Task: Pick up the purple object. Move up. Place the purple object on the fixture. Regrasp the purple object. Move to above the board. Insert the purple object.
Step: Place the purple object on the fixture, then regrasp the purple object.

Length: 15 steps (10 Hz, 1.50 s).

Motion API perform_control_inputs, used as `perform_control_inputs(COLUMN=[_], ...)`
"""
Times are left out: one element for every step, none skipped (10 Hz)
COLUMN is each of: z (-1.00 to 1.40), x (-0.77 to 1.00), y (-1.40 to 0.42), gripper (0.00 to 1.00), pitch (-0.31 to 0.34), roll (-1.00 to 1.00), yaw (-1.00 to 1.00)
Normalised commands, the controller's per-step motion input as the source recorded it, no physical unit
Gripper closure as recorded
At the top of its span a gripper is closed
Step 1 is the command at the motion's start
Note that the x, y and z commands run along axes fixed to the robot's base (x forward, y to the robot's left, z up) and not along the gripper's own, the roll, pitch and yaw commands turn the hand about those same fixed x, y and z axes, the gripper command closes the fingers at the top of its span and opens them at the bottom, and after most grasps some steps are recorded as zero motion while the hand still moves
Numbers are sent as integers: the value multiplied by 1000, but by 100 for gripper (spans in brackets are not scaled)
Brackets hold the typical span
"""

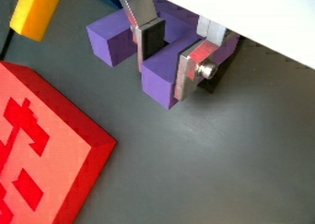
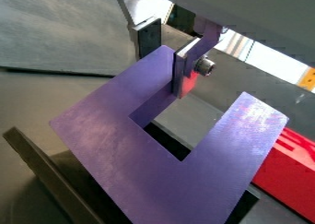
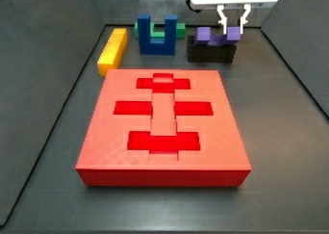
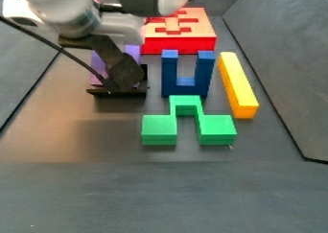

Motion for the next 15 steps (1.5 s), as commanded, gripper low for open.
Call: perform_control_inputs(z=[0, 9, 0, 0, 0, 0, 0, -17, 0, 0, 0, 160, 474, 657, 680], x=[37, 91, 160, 186, 97, 0, 0, 0, 0, 0, 0, 0, 57, 126, 120], y=[69, 137, 154, 229, 174, 6, 0, 0, 0, 0, 0, 160, 237, 263, 254], gripper=[100, 100, 100, 100, 100, 100, 100, 100, 100, 100, 0, 0, 0, 0, 0], pitch=[71, 57, 63, 54, 57, 29, 0, 0, 0, 0, 0, 0, 97, 131, 140], roll=[-197, -171, -109, -3, 0, 11, 17, 0, 6, 0, 0, -191, -346, -451, -446], yaw=[-129, -109, -80, -83, -91, -109, 0, 0, 0, 0, 0, -46, -40, -66, -60])
